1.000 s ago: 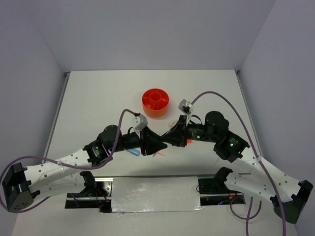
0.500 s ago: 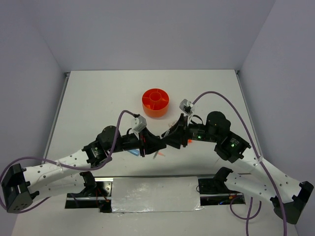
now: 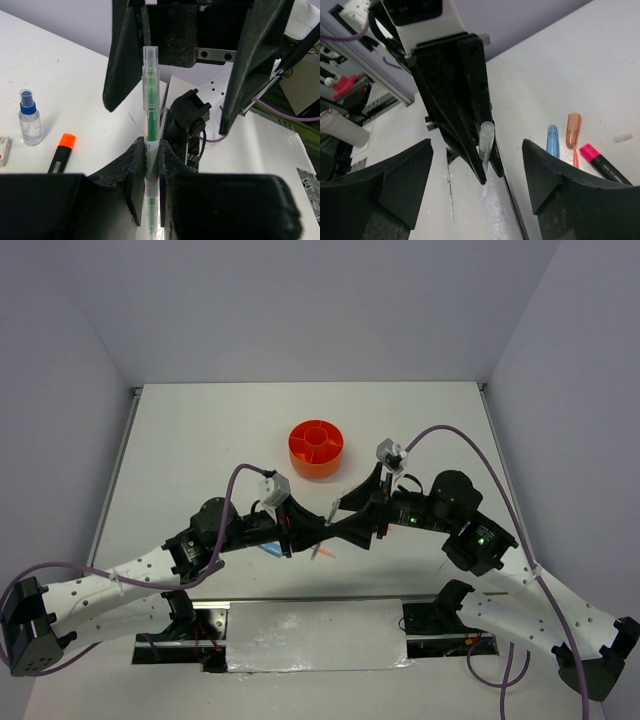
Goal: Sort the stationery into containers
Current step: Close the pen cap on the pen.
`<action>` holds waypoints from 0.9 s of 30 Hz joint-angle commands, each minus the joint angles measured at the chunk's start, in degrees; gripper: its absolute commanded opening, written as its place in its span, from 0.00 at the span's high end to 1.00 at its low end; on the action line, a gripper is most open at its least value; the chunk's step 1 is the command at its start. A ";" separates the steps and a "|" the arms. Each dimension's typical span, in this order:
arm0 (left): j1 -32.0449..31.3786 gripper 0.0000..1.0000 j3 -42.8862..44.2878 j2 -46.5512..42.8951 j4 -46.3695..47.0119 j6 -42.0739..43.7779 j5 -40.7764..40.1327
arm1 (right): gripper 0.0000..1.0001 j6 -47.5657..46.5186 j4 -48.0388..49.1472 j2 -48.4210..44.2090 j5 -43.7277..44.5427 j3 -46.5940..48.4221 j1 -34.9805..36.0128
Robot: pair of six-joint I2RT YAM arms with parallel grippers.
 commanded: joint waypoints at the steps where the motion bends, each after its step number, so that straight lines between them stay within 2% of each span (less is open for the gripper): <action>1: -0.20 1.00 -0.33 0.24 5.03 -1.28 0.88 | 0.22 1.44 7.37 -1.39 1.83 -0.14 0.25; 2: -0.11 1.00 -0.25 0.33 5.20 -1.36 1.05 | 0.31 1.89 9.22 -1.48 1.56 -0.58 0.16; 4: -0.11 1.00 -0.07 0.33 5.29 -1.45 1.40 | 0.40 2.42 10.02 -1.39 1.64 -0.67 0.25; 8: -0.20 1.00 0.46 0.59 4.85 -1.10 1.84 | 0.46 2.51 10.55 -0.69 1.82 0.03 0.16; 16: -0.11 1.00 0.28 1.12 5.21 -1.63 2.37 | 0.65 2.16 10.12 0.28 1.73 0.21 0.25; 17: -0.11 1.00 0.28 1.12 5.38 -1.72 2.37 | 0.74 2.07 10.03 0.36 1.56 0.21 0.07; 19: -0.20 1.00 0.28 0.95 5.38 -1.89 2.37 | 0.83 2.07 10.03 0.45 1.56 0.03 0.16; 20: -0.20 1.00 0.28 0.94 5.64 -1.81 2.37 | 1.00 2.07 9.85 0.45 1.64 -0.05 0.07; 27: -0.20 1.00 0.63 -1.07 8.01 -1.37 2.72 | 1.00 5.40 14.76 0.45 1.64 -4.17 0.25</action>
